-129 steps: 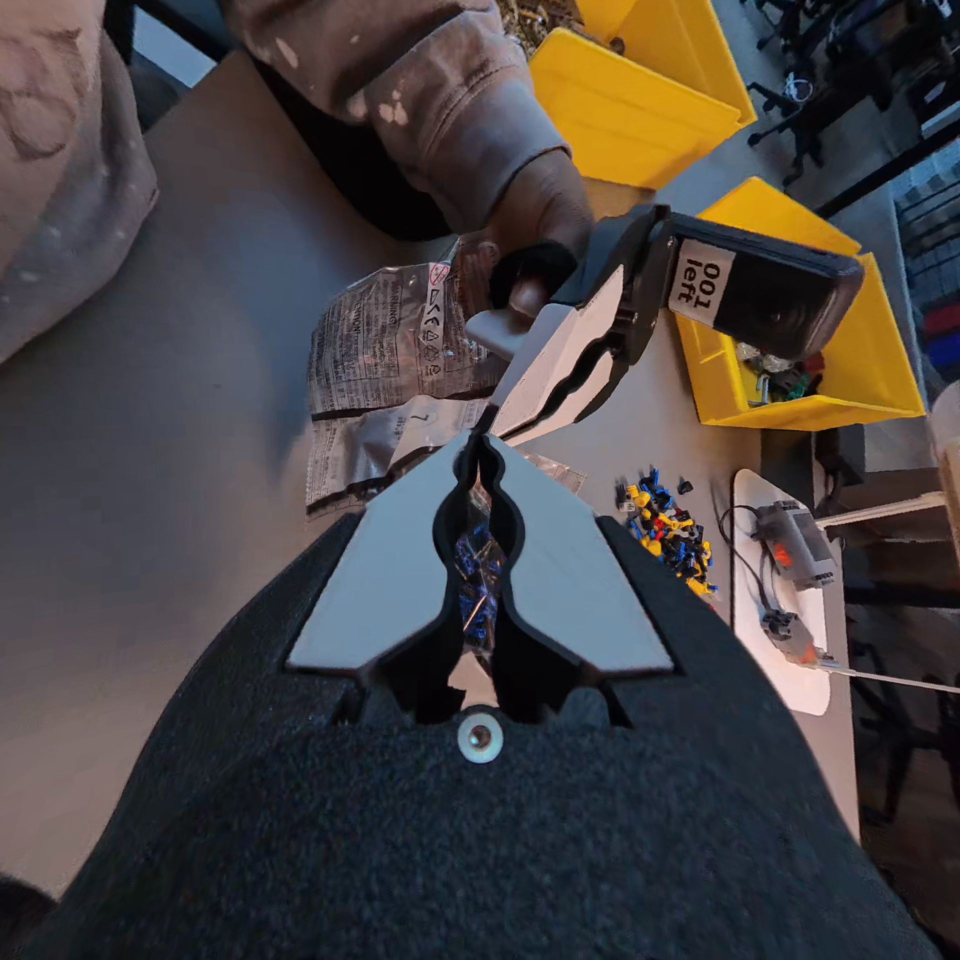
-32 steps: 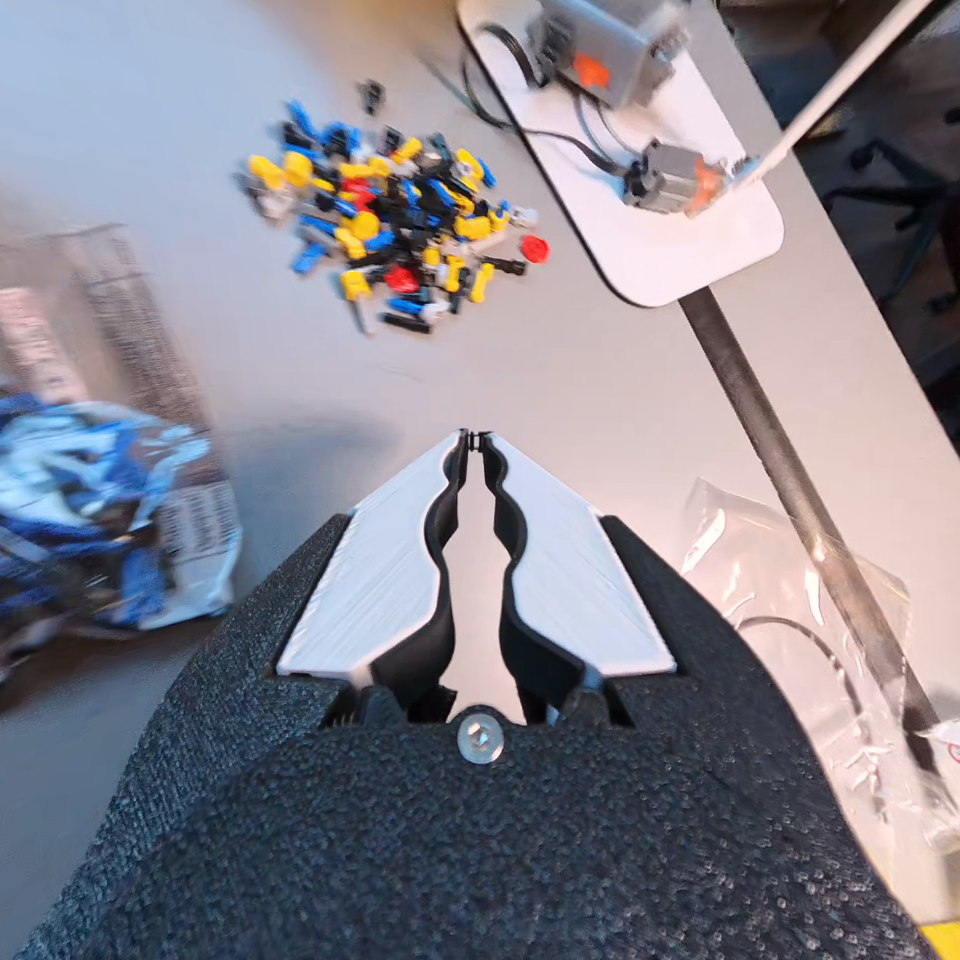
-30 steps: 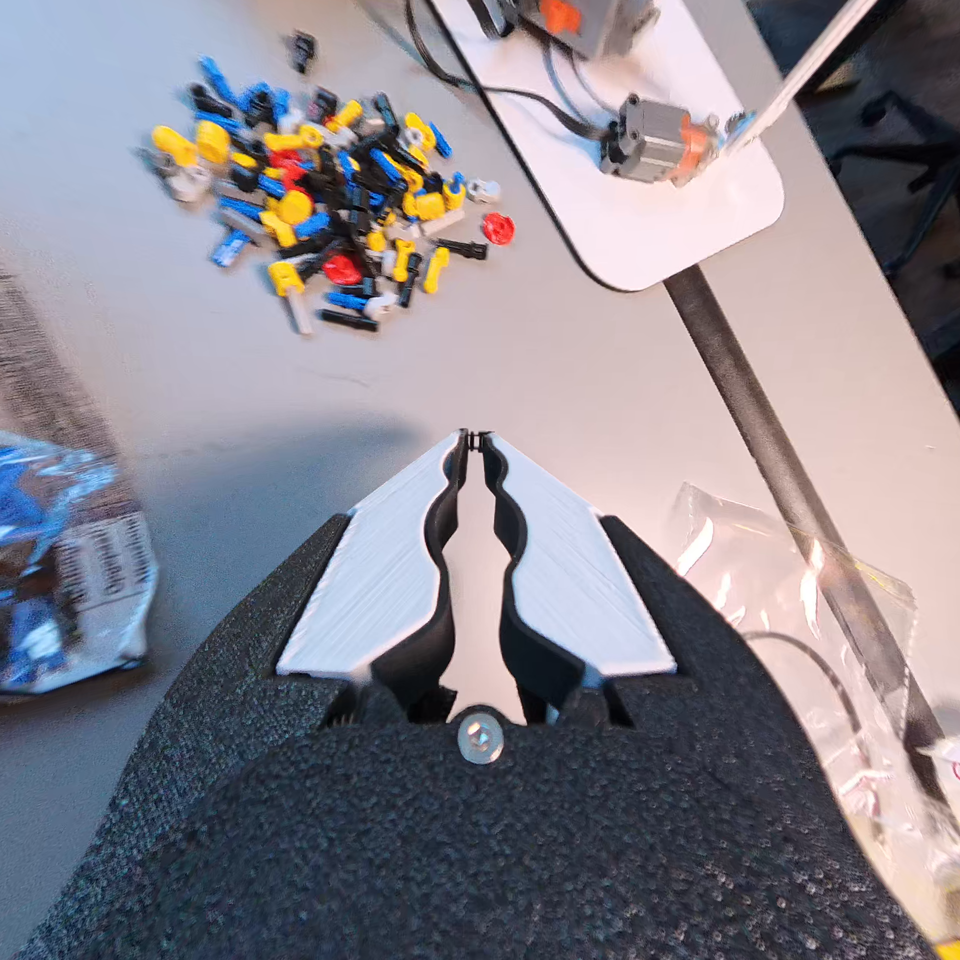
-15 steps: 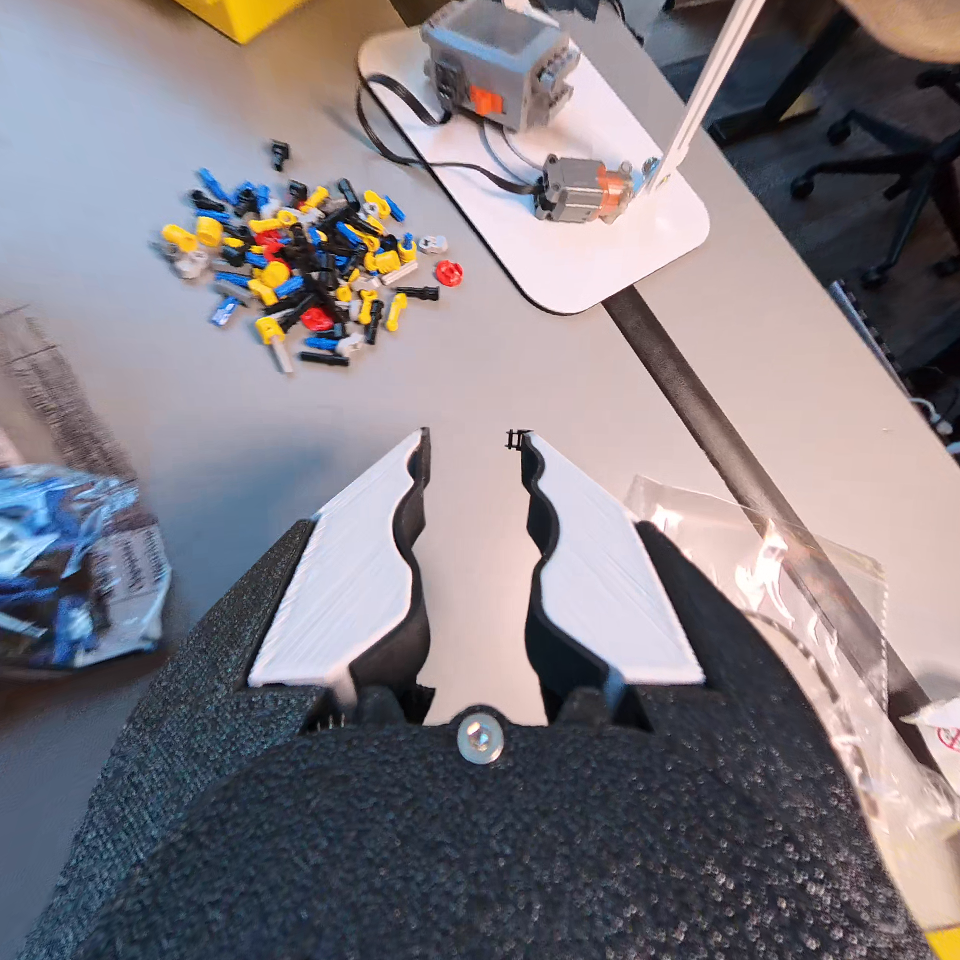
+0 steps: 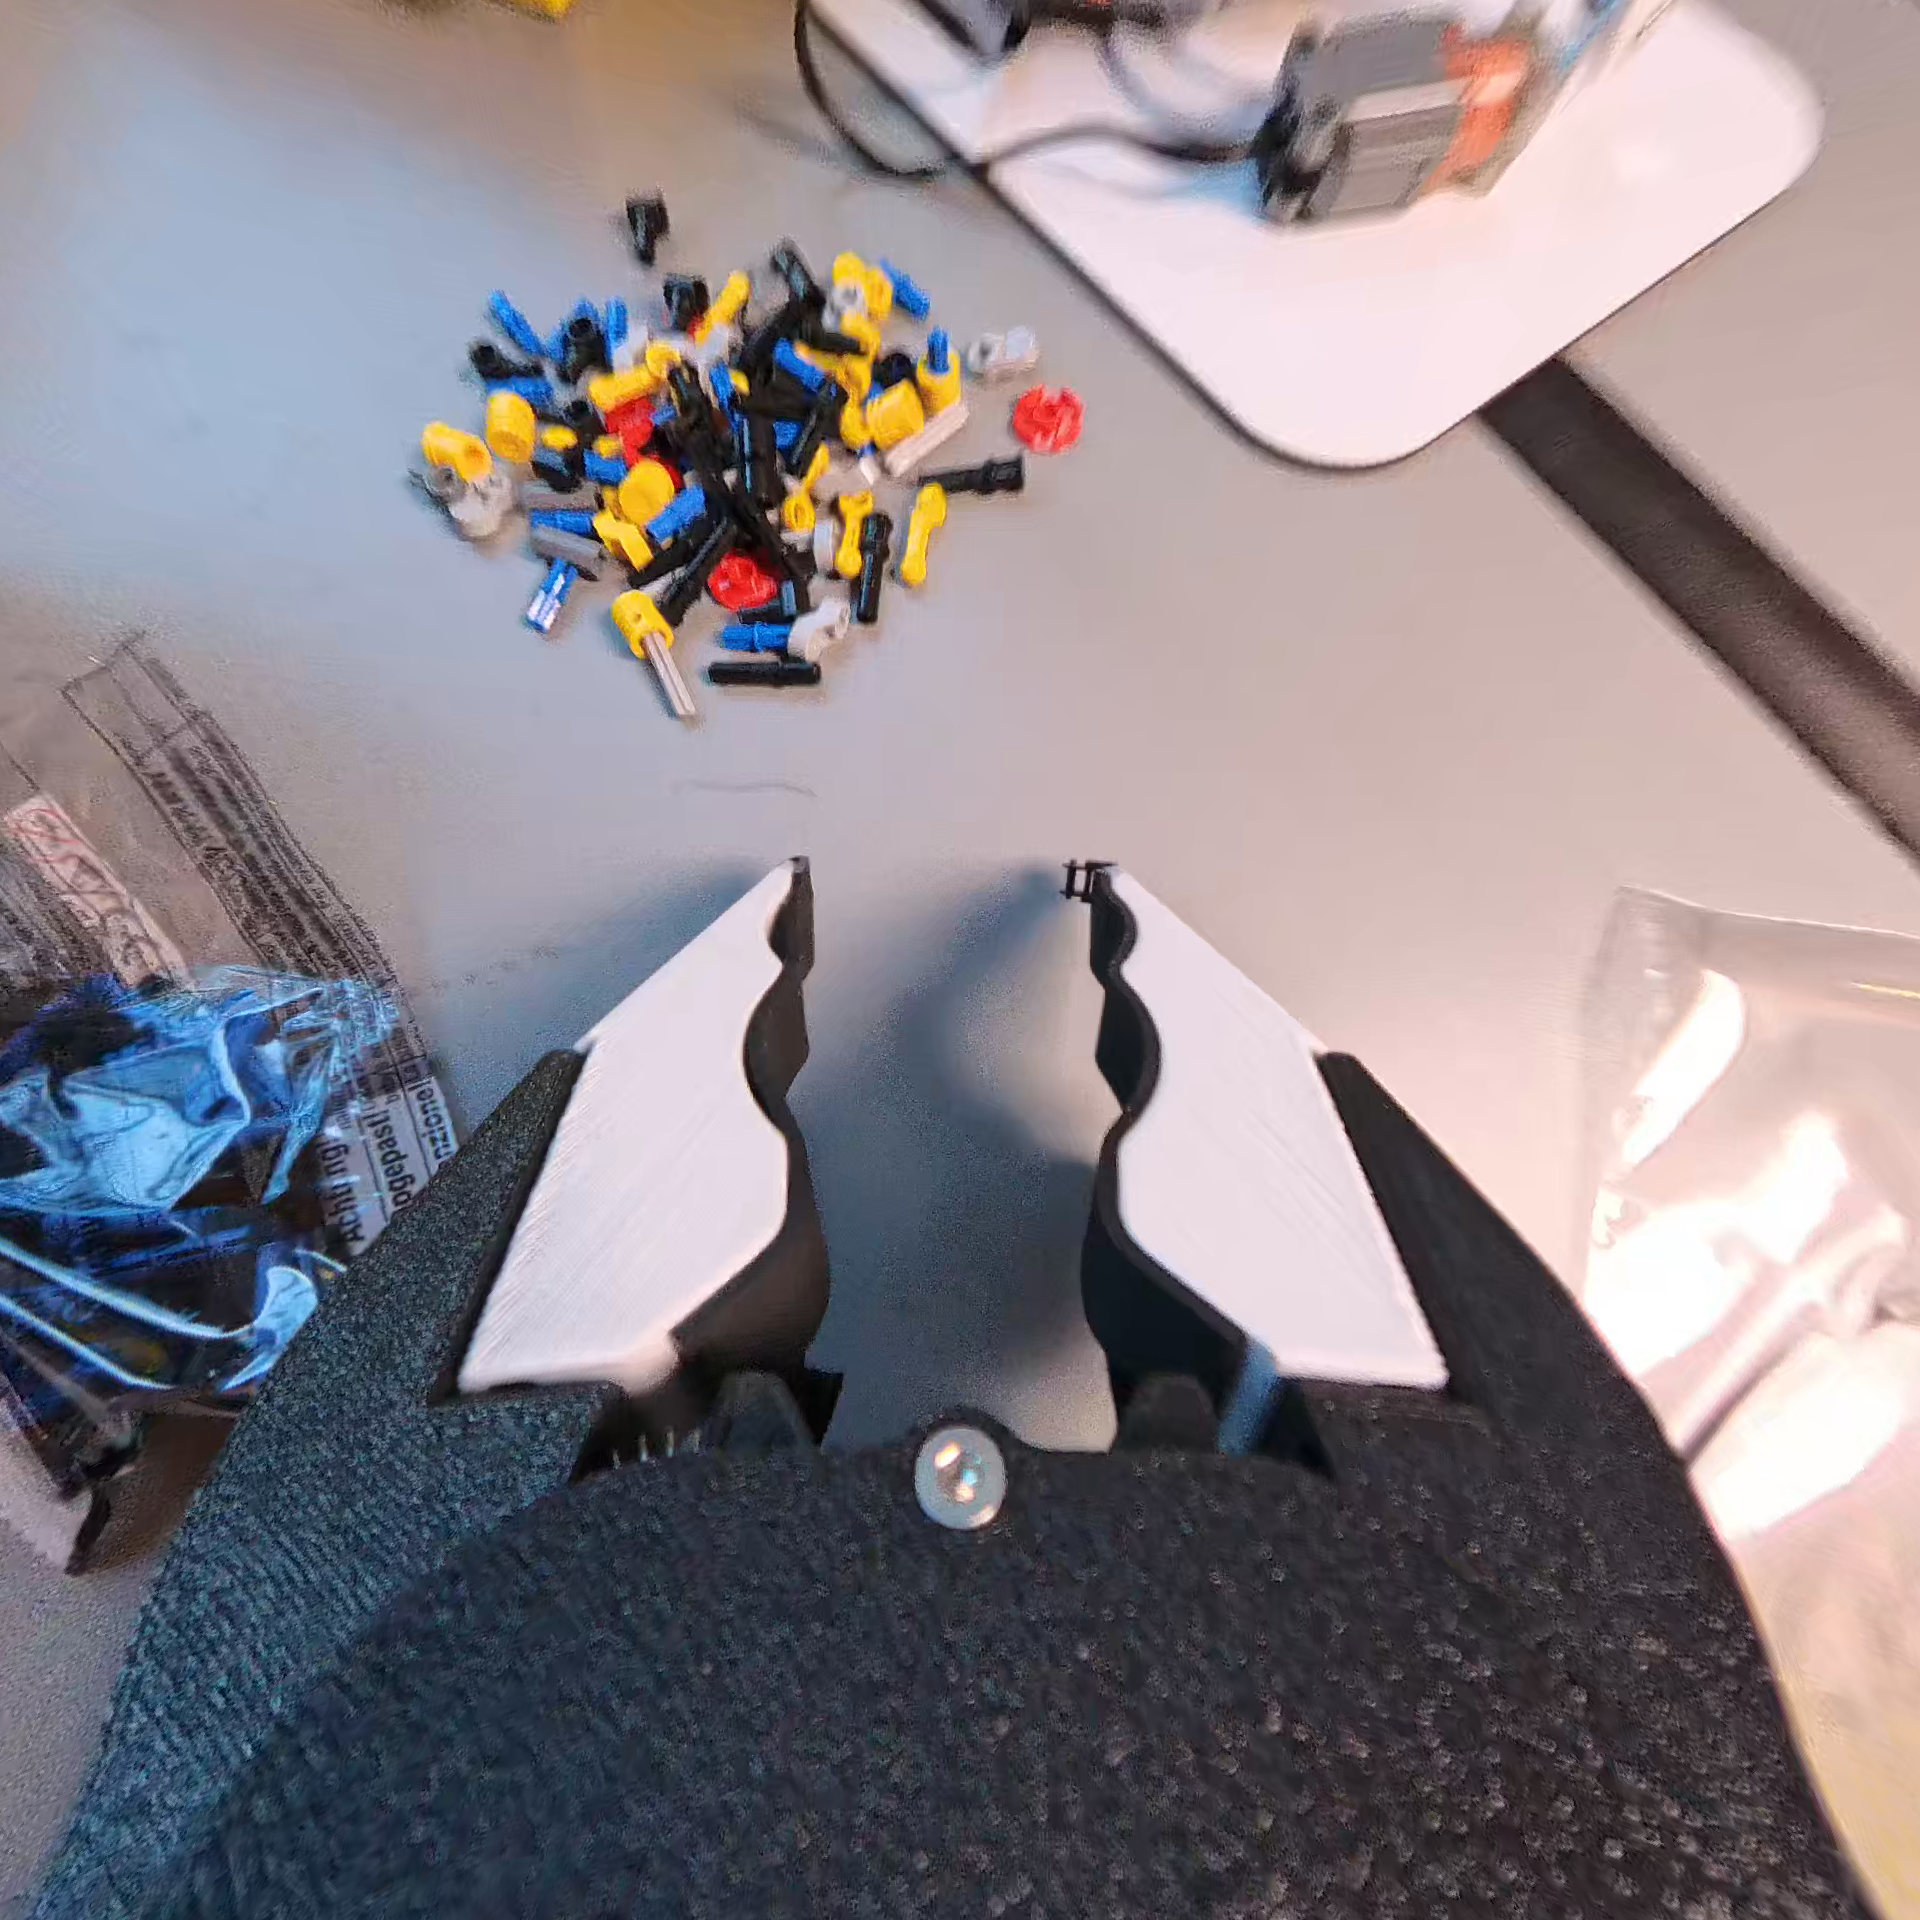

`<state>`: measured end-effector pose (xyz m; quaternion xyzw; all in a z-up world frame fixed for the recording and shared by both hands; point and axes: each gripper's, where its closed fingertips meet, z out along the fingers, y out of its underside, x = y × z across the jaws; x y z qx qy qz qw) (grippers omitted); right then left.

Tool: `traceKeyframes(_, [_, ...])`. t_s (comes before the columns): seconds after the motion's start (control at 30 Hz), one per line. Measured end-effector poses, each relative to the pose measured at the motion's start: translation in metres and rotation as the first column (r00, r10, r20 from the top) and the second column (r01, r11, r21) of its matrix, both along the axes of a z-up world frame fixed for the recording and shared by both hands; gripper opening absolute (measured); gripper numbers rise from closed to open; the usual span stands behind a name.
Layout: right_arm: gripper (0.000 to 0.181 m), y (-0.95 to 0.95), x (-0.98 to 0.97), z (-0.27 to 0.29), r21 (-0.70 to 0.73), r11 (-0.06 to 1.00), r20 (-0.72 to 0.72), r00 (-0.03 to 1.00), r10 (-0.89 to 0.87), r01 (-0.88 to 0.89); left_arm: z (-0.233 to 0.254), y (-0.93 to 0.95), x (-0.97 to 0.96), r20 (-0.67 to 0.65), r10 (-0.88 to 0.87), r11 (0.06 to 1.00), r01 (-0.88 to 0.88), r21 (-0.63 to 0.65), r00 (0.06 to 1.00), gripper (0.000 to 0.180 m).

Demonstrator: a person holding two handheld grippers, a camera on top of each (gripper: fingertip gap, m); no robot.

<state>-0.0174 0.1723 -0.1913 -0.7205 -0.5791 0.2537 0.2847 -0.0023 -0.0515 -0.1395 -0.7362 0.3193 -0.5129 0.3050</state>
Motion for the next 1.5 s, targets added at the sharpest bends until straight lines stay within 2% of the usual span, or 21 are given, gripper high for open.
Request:
traceKeyframes(0.03, [0.053, -0.002, -0.003, -0.01, -0.062, 0.998, 0.07, 0.997, 0.02, -0.016, 0.0, 0.0, 0.0, 0.001, 0.0, 1.0, 0.0, 0.0, 1.0, 0.0])
traceKeyframes(0.07, [0.051, 0.001, -0.009, -0.004, -0.082, 0.996, 0.076, 0.996, 0.035, -0.029, 0.0, 0.0, 0.0, 0.0, 0.001, 1.0, -0.001, -0.001, 1.0, 0.0])
traceKeyframes(0.1, [0.058, 0.002, -0.008, -0.007, -0.128, 0.991, 0.158, 0.986, 0.056, -0.036, -0.001, 0.0, 0.0, 0.001, 0.001, 1.0, -0.001, -0.002, 1.0, 0.0])
traceKeyframes(0.4, [0.076, 0.017, -0.021, 0.011, 0.071, 0.984, 0.144, 0.977, 0.155, -0.166, 0.004, -0.002, -0.001, 0.009, -0.011, 1.0, 0.011, 0.006, 1.0, 0.0])
traceKeyframes(0.5, [0.081, 0.004, -0.007, -0.015, -0.027, 0.983, 0.24, 0.954, 0.181, -0.179, 0.003, -0.002, -0.001, 0.012, -0.011, 1.0, 0.011, 0.003, 1.0, 0.0])
traceKeyframes(0.53, [0.076, 0.001, -0.01, -0.01, -0.015, 0.979, 0.202, 0.958, 0.201, -0.203, 0.003, -0.002, -0.001, 0.011, -0.011, 1.0, 0.011, 0.002, 1.0, 0.0])
traceKeyframes(0.67, [0.085, 0.005, -0.021, 0.014, 0.087, 0.975, 0.082, 0.976, 0.2, -0.207, 0.002, -0.001, -0.001, 0.009, -0.009, 1.0, 0.009, 0.002, 1.0, 0.0])
traceKeyframes(0.83, [0.091, 0.012, -0.027, 0.022, 0.2, 0.959, 0.033, 0.979, 0.2, -0.203, 0.0, -0.001, 0.0, 0.005, -0.011, 1.0, 0.011, -0.005, 1.0, 0.0])
traceKeyframes(0.87, [0.085, 0.011, -0.029, 0.025, 0.228, 0.95, 0.018, 0.977, 0.215, -0.213, 0.0, -0.001, 0.0, 0.005, -0.01, 1.0, 0.01, -0.005, 1.0, 0.0])
traceKeyframes(0.9, [0.071, 0.007, -0.031, 0.03, 0.26, 0.937, -0.007, 0.97, 0.242, -0.232, 0.0, -0.001, 0.0, 0.006, -0.01, 1.0, 0.01, -0.004, 1.0, 0.0])
traceKeyframes(0.93, [0.048, 0.003, -0.033, 0.039, 0.312, 0.918, -0.04, 0.962, 0.271, -0.246, 0.0, -0.001, -0.001, 0.007, -0.008, 1.0, 0.008, -0.004, 1.0, 0.0])
traceKeyframes(1.0, [0.022, -0.004, -0.036, 0.056, 0.413, 0.876, -0.093, 0.945, 0.315, -0.251, 0.0, 0.0, -0.001, 0.01, -0.005, 1.0, 0.005, -0.006, 1.0, 0.0])
traceKeyframes(1.07, [0.02, -0.011, -0.038, 0.066, 0.441, 0.862, -0.132, 0.932, 0.338, -0.25, 0.0, 0.0, -0.001, 0.011, -0.005, 1.0, 0.006, -0.009, 1.0, 0.0])
traceKeyframes(1.23, [0.032, -0.025, -0.039, 0.079, 0.492, 0.837, -0.187, 0.91, 0.37, -0.239, -0.003, -0.001, 0.0, 0.0, -0.014, 1.0, 0.014, -0.011, 1.0, 0.0])
traceKeyframes(1.3, [0.028, -0.03, -0.039, 0.084, 0.5, 0.833, -0.21, 0.9, 0.382, -0.237, -0.002, -0.001, 0.0, 0.001, -0.013, 1.0, 0.013, -0.011, 1.0, 0.0])
traceKeyframes(1.43, [0.007, -0.036, -0.04, 0.09, 0.508, 0.832, -0.242, 0.891, 0.385, -0.222, -0.002, -0.001, 0.0, 0.003, -0.011, 1.0, 0.011, -0.013, 1.0, 0.0])
traceKeyframes(1.5, [0.006, -0.037, -0.04, 0.089, 0.496, 0.84, -0.242, 0.894, 0.377, -0.22, -0.002, -0.001, 0.0, 0.003, -0.013, 1.0, 0.013, -0.014, 1.0, 0.0])
